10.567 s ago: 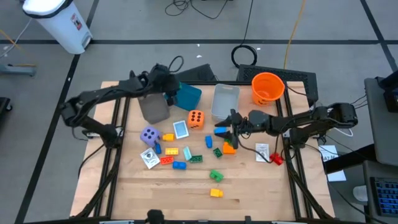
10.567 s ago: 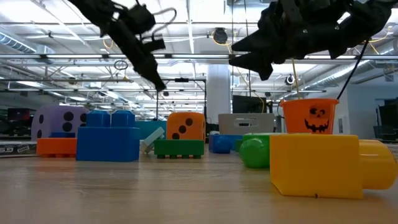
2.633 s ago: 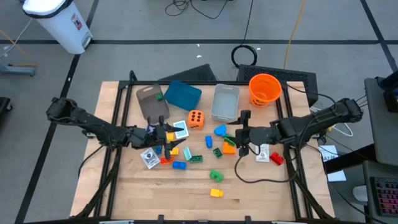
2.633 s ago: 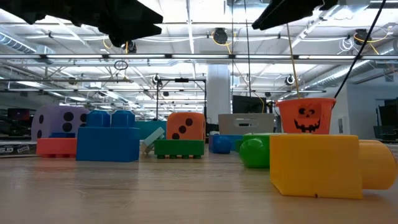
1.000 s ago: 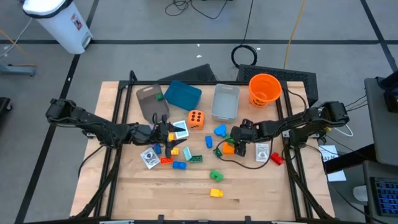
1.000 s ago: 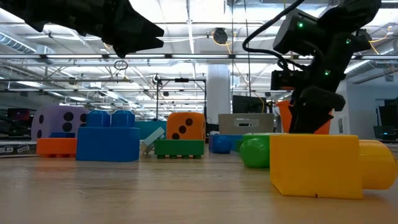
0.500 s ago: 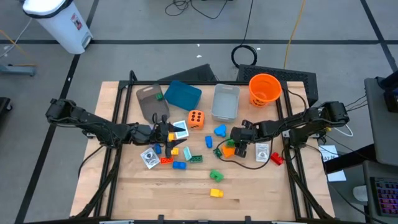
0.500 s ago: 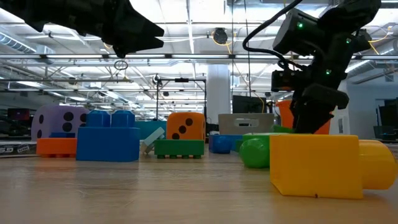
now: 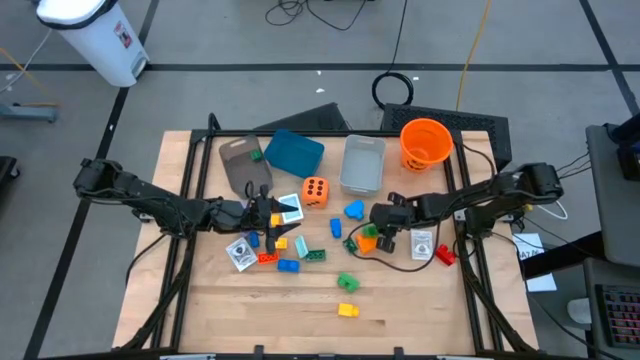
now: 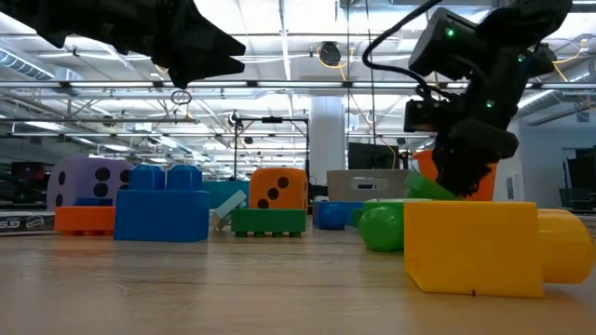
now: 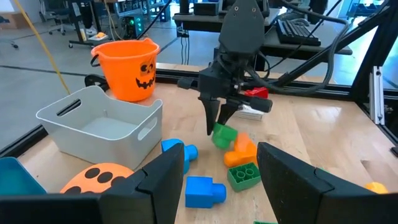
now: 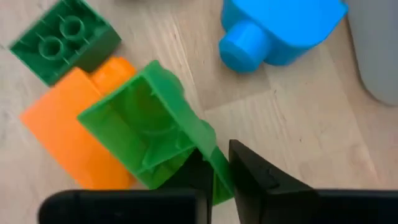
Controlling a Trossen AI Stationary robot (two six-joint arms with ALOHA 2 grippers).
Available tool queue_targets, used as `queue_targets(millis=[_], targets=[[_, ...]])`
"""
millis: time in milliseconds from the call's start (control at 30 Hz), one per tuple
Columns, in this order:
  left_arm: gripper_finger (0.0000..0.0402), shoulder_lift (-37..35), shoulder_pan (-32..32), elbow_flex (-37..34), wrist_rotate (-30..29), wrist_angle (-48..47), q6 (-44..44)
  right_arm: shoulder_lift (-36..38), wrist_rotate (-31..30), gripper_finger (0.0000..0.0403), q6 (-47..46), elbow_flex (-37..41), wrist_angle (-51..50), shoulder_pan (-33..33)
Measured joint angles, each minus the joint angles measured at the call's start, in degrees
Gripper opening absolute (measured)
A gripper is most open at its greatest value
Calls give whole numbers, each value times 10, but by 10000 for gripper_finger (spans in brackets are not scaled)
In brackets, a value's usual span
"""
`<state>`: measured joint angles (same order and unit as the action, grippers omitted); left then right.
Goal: Pick & Place Toys
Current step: Put the green game piece into the black bin
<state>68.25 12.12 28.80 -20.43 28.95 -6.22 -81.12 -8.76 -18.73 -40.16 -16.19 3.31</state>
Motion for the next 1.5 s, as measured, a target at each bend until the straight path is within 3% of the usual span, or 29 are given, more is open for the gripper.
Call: queue_targets(millis=[267, 600, 800, 1000, 1300, 1500], targets=[[212, 0, 0, 0, 0, 16, 10, 53, 0, 46, 4, 0, 69, 0], [212, 0, 0, 0, 40, 114, 145, 134, 1, 32, 22, 0, 240, 1], [212, 2, -5, 20, 52, 124, 167, 138, 69, 38, 55, 0, 353, 1], [212, 61, -15, 80, 86, 126, 183, 126, 76, 31, 64, 0, 416, 0], [212, 177, -38, 190, 125, 126, 212, 125, 77, 35, 64, 0, 427, 5], [212, 233, -53, 249, 182, 124, 211, 125, 79, 35, 64, 0, 430, 15]])
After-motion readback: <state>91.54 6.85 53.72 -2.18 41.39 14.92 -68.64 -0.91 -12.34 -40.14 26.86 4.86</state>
